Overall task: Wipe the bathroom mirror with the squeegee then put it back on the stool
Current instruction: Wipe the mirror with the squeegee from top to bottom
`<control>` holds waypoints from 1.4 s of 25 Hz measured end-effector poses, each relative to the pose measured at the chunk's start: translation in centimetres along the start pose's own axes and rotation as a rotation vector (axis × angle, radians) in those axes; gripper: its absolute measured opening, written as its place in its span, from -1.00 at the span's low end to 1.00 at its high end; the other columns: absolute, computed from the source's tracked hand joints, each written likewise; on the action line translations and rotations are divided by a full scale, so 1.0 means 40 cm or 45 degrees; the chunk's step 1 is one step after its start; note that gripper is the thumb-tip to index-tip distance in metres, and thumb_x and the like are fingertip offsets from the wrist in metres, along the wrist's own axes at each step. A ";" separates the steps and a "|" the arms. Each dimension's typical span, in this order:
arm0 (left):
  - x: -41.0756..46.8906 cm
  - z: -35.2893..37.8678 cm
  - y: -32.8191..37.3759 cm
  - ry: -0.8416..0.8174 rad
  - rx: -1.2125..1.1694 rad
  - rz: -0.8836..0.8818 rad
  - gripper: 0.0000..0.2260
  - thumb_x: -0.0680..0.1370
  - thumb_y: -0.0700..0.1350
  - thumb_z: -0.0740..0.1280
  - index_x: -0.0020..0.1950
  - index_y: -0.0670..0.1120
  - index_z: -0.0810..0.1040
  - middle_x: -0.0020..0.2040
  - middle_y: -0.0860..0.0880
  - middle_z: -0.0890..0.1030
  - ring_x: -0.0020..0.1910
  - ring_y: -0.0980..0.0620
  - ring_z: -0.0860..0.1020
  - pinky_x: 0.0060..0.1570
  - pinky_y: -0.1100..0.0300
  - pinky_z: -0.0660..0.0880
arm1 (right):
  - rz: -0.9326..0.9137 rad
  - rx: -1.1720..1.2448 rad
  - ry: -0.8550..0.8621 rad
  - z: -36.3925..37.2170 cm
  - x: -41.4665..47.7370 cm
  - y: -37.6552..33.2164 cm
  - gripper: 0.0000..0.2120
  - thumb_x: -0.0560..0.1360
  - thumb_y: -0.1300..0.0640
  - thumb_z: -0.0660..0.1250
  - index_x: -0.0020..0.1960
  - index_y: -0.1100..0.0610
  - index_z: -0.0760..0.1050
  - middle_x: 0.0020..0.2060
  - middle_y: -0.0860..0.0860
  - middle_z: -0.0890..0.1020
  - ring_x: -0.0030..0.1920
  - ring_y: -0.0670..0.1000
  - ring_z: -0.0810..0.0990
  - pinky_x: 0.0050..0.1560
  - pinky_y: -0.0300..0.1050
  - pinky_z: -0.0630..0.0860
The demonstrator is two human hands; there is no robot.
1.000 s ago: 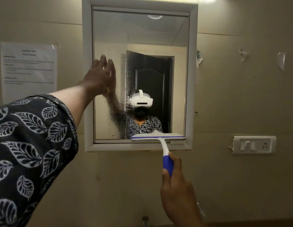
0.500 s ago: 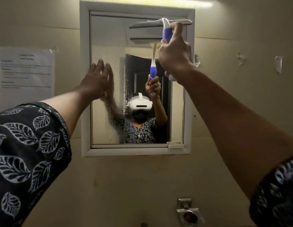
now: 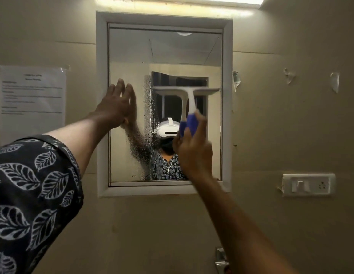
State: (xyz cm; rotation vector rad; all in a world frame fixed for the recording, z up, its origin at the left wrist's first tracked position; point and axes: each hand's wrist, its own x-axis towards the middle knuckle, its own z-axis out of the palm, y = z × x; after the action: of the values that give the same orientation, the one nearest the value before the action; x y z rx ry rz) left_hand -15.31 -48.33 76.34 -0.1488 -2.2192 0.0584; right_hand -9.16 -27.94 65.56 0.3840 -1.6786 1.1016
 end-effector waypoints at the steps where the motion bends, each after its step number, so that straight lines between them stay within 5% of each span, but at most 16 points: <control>1: 0.000 0.000 0.001 0.001 0.002 -0.001 -0.07 0.40 -0.33 0.46 0.57 -0.18 -0.10 0.56 -0.21 -0.13 0.54 -0.24 -0.07 0.50 -0.04 0.08 | 0.022 -0.016 0.006 0.004 -0.071 0.035 -0.58 0.61 0.06 0.07 0.44 -0.10 0.07 -0.35 -0.12 0.39 -0.42 -0.10 0.51 -0.46 -0.26 0.52; 5: -0.003 0.000 0.005 -0.005 0.000 -0.018 -0.10 0.43 -0.34 0.43 0.57 -0.17 -0.10 0.56 -0.20 -0.14 0.54 -0.23 -0.09 0.50 -0.04 0.08 | 0.143 -0.072 0.009 0.001 -0.339 0.137 -0.45 0.57 0.15 0.18 0.35 -0.29 0.00 -0.45 -0.06 0.45 -0.56 -0.13 0.41 -0.57 -0.39 0.36; 9: -0.006 -0.004 0.008 -0.011 -0.011 -0.024 -0.12 0.45 -0.34 0.41 0.57 -0.17 -0.11 0.56 -0.20 -0.15 0.54 -0.24 -0.11 0.49 -0.02 0.03 | 0.093 -0.267 -0.049 -0.032 -0.451 0.188 -0.19 0.15 0.49 0.53 0.24 0.03 0.27 -0.28 0.17 0.68 -0.48 -0.04 0.59 -0.50 -0.38 0.48; 10: -0.008 -0.005 0.009 -0.015 -0.010 -0.026 -0.12 0.45 -0.34 0.41 0.57 -0.17 -0.12 0.56 -0.20 -0.16 0.54 -0.24 -0.12 0.49 -0.02 0.02 | 0.068 -0.282 -0.008 -0.034 -0.458 0.190 -0.12 0.09 0.53 0.54 0.24 -0.02 0.30 -0.17 0.22 0.68 -0.35 -0.02 0.62 -0.40 -0.31 0.55; 12: -0.010 -0.005 0.009 -0.017 -0.015 -0.026 -0.12 0.45 -0.33 0.41 0.57 -0.17 -0.12 0.56 -0.20 -0.16 0.54 -0.24 -0.12 0.49 -0.03 0.01 | 0.185 -0.114 0.052 -0.046 -0.457 0.183 0.03 0.21 0.56 0.45 0.14 -0.51 0.23 0.09 0.06 0.59 -0.07 0.00 0.52 -0.11 -0.27 0.54; 14: -0.011 -0.006 0.009 -0.015 -0.025 -0.026 -0.12 0.45 -0.34 0.40 0.57 -0.16 -0.12 0.56 -0.19 -0.16 0.54 -0.23 -0.13 0.49 -0.03 0.01 | 0.278 -0.078 -0.006 -0.050 -0.449 0.162 -0.04 0.37 0.51 0.34 0.02 -0.63 0.20 0.12 -0.17 0.58 -0.17 0.06 0.56 -0.17 -0.31 0.56; 16: -0.011 -0.007 0.006 -0.016 -0.035 -0.027 -0.13 0.46 -0.35 0.39 0.57 -0.15 -0.13 0.56 -0.18 -0.17 0.54 -0.22 -0.14 0.49 -0.03 0.01 | 0.133 -0.019 0.087 -0.063 -0.388 0.122 -0.36 0.50 0.32 0.24 0.25 -0.36 0.14 -0.20 -0.08 0.63 -0.45 -0.02 0.55 -0.44 -0.34 0.49; 18: -0.010 -0.006 0.006 -0.014 -0.031 -0.025 -0.13 0.46 -0.35 0.39 0.57 -0.15 -0.13 0.57 -0.18 -0.17 0.54 -0.21 -0.14 0.49 -0.03 0.02 | -0.003 0.058 0.064 -0.072 -0.238 0.062 -0.59 0.58 0.12 0.09 0.36 -0.18 0.10 -0.36 -0.02 0.53 -0.52 -0.06 0.50 -0.56 -0.33 0.44; 22: -0.008 0.001 0.005 -0.008 -0.051 -0.023 -0.11 0.44 -0.37 0.40 0.57 -0.13 -0.13 0.57 -0.16 -0.17 0.55 -0.20 -0.12 0.50 -0.06 0.07 | -0.100 0.094 0.025 -0.084 0.101 -0.052 -0.60 0.61 0.14 0.08 0.43 0.06 0.11 -0.22 0.11 0.55 -0.36 0.08 0.59 -0.37 -0.05 0.60; 26: -0.003 0.001 0.000 -0.007 -0.030 -0.009 -0.09 0.42 -0.36 0.42 0.57 -0.14 -0.12 0.57 -0.16 -0.16 0.54 -0.23 -0.06 0.48 -0.08 0.15 | -0.180 0.023 0.112 -0.051 0.267 -0.108 -0.60 0.60 0.19 0.14 0.40 0.12 0.16 -0.37 -0.18 0.34 -0.44 -0.09 0.46 -0.37 -0.14 0.54; 35: -0.006 0.007 -0.002 -0.016 -0.007 -0.003 -0.10 0.45 -0.34 0.41 0.57 -0.14 -0.14 0.56 -0.17 -0.18 0.54 -0.22 -0.10 0.49 -0.03 0.07 | -0.177 -0.030 0.053 -0.025 0.387 -0.137 -0.62 0.60 0.20 0.10 0.39 0.11 0.14 -0.29 -0.06 0.40 -0.39 -0.07 0.46 -0.44 -0.28 0.39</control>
State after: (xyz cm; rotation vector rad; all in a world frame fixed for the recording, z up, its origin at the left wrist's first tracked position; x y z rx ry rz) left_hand -15.38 -48.44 76.00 -0.1490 -2.2325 0.0516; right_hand -10.98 -26.08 81.80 0.4530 -1.6022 0.9807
